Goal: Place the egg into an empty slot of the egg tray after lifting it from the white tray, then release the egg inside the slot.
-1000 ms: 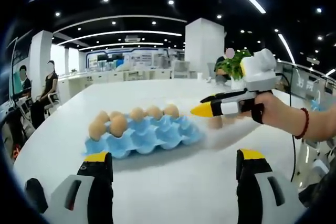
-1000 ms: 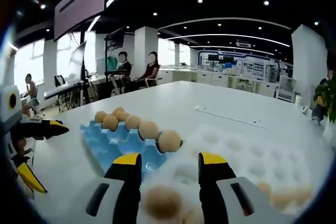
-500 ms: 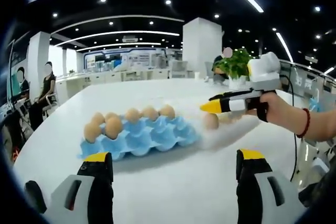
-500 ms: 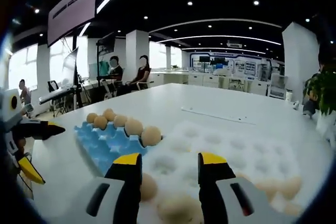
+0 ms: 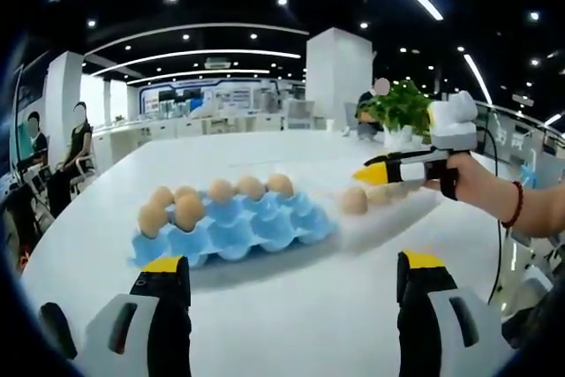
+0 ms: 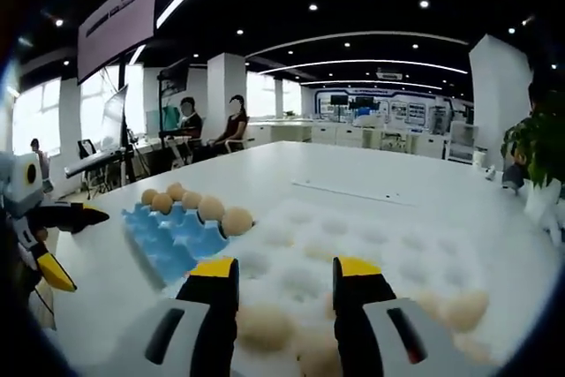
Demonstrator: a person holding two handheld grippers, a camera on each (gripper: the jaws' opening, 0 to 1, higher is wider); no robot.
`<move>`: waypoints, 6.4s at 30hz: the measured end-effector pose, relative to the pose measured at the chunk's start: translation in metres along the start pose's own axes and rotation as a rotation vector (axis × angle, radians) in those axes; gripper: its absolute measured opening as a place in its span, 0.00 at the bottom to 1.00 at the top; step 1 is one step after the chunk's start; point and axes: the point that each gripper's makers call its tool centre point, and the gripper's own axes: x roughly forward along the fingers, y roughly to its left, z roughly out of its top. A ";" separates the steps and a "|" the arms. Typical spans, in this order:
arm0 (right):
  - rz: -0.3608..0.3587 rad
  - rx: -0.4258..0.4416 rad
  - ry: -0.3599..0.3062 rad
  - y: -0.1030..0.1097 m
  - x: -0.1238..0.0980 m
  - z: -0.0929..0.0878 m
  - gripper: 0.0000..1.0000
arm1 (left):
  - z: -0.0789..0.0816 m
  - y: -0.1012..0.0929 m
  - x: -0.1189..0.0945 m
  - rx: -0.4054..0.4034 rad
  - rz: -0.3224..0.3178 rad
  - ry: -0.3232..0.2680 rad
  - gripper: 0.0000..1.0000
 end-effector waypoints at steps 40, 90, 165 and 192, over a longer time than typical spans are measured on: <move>-0.223 0.040 0.084 -0.049 -0.001 -0.022 0.37 | 0.010 -0.011 0.005 0.003 -0.061 -0.058 0.98; -0.351 0.128 0.180 -0.061 0.006 -0.028 0.27 | 0.007 0.000 0.008 0.027 -0.046 -0.032 0.95; -0.021 0.042 0.060 0.059 0.050 0.021 0.27 | 0.001 -0.017 -0.004 0.051 -0.059 -0.021 1.00; 0.136 0.048 0.058 0.116 0.073 0.028 0.27 | -0.001 -0.009 -0.004 0.062 -0.058 -0.009 0.99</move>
